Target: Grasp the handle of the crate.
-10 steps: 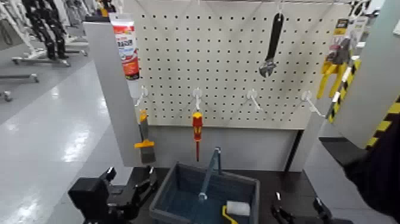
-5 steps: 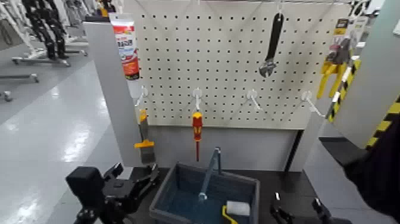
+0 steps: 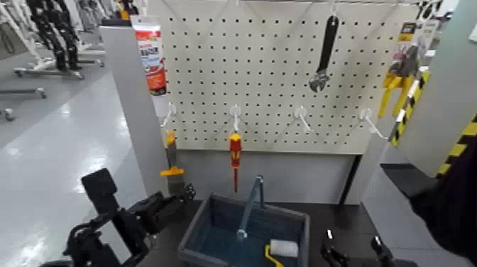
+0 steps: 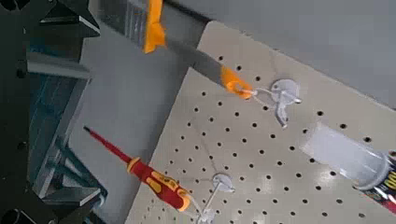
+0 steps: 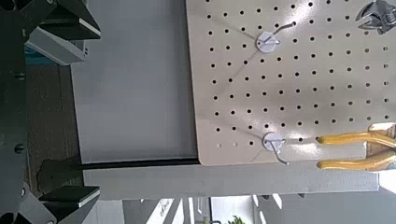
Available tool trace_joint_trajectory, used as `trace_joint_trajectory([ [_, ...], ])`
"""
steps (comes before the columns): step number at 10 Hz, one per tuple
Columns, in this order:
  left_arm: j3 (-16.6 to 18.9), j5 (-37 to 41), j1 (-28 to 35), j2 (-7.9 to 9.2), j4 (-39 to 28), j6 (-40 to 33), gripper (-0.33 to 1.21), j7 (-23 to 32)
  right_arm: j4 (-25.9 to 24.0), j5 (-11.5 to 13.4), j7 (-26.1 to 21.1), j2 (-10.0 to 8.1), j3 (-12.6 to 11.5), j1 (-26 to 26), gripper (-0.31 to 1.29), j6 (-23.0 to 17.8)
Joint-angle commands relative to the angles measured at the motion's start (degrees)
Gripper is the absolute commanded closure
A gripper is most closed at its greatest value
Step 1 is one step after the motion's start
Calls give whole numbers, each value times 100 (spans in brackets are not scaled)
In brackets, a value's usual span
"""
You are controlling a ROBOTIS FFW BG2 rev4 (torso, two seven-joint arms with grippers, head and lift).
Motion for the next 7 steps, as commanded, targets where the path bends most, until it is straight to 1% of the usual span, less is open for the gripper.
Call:
trace_joint_trajectory([
  [1,-244,1319,-617,348,600,790,11,-125,16,-9,0,53,7,-7,13,5],
  [2,-376,1733,-880,479,863,1080,11,-169,16,-9,-9,53,16,-16,13,5],
  [3,-569,2216,-1153,602,1241,1317,11,-328,25,-9,-9,53,25,-16,13,5],
  [5,-921,2928,-1680,682,1945,1730,11,-679,25,-26,0,53,34,-25,13,5],
  [7,-1290,3429,-2146,769,2507,2012,11,-960,42,-35,-9,44,51,-42,13,-3],
])
